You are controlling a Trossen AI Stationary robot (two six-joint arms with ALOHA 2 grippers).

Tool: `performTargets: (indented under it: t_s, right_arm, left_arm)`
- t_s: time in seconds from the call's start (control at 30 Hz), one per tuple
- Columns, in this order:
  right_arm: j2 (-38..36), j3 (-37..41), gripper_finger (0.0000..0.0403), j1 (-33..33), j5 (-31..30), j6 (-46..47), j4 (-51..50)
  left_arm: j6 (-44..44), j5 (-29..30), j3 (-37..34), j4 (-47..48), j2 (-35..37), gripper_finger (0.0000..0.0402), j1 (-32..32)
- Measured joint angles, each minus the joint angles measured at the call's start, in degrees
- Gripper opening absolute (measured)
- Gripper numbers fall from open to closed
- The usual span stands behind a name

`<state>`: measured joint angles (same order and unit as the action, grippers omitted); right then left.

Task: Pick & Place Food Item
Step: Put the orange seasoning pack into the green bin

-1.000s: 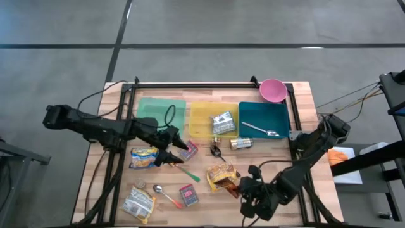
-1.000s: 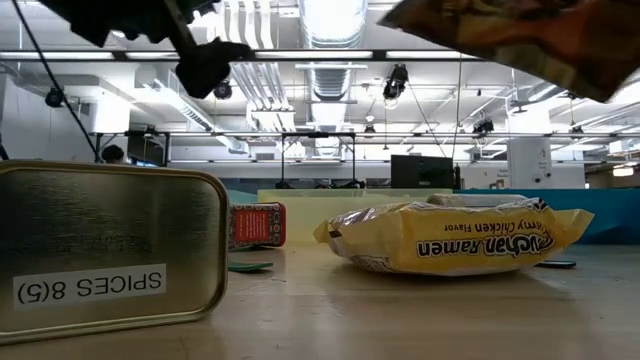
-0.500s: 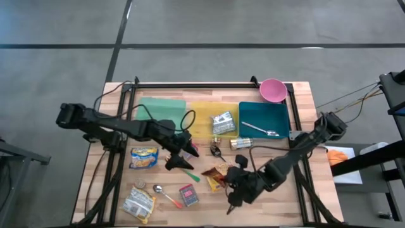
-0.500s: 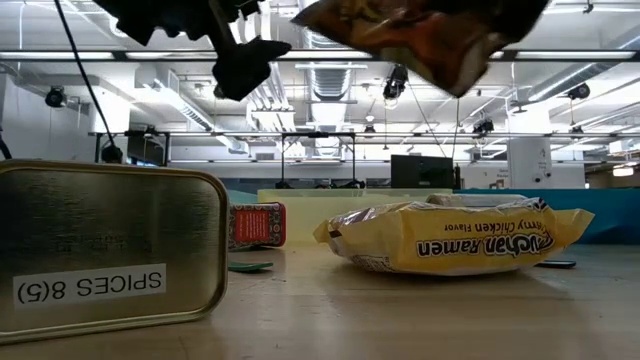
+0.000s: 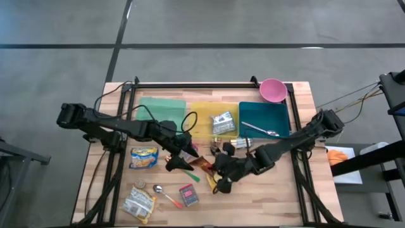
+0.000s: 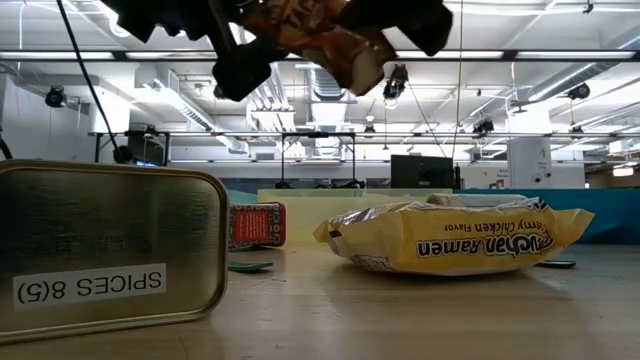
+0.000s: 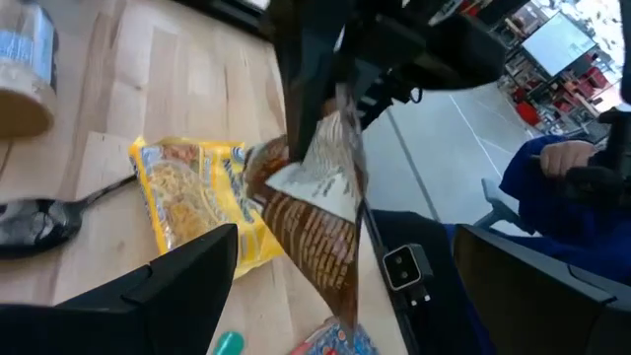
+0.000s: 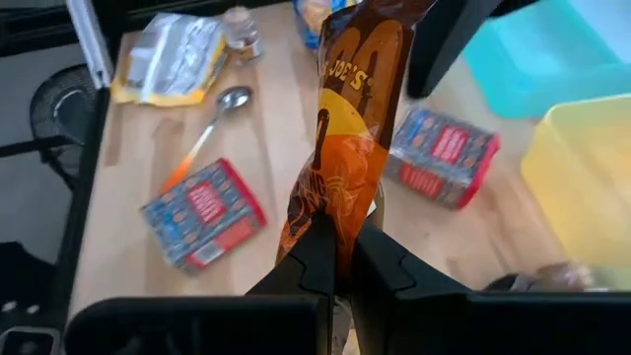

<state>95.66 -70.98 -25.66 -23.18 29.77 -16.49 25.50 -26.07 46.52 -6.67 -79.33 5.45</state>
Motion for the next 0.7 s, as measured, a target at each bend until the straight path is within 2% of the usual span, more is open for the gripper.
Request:
performTargets:
  t_s: [0.17, 0.4, 0.53, 0.7]
  right_arm:
    - [0.00, 0.00, 0.0008, 2.36, 5.27, -3.42, 4.66]
    - [0.00, 0.26, 0.0008, 3.27, 5.75, -4.32, 4.82]
    - [0.00, 0.61, 0.0008, 3.22, 6.81, -4.31, 4.72]
    - [0.29, 0.66, 0.0008, 3.23, 7.39, -4.30, 4.80]
  left_arm:
    - [-0.18, 0.99, 0.00, 1.24, -0.72, 0.0381, 0.00]
    - [-1.66, 1.01, -0.02, 1.46, -0.64, 0.0375, 0.02]
    - [-1.69, 1.01, -0.02, 1.41, -0.48, 0.0340, 0.02]
    - [-2.10, 1.01, -0.02, 1.41, -0.48, 0.0274, 0.02]
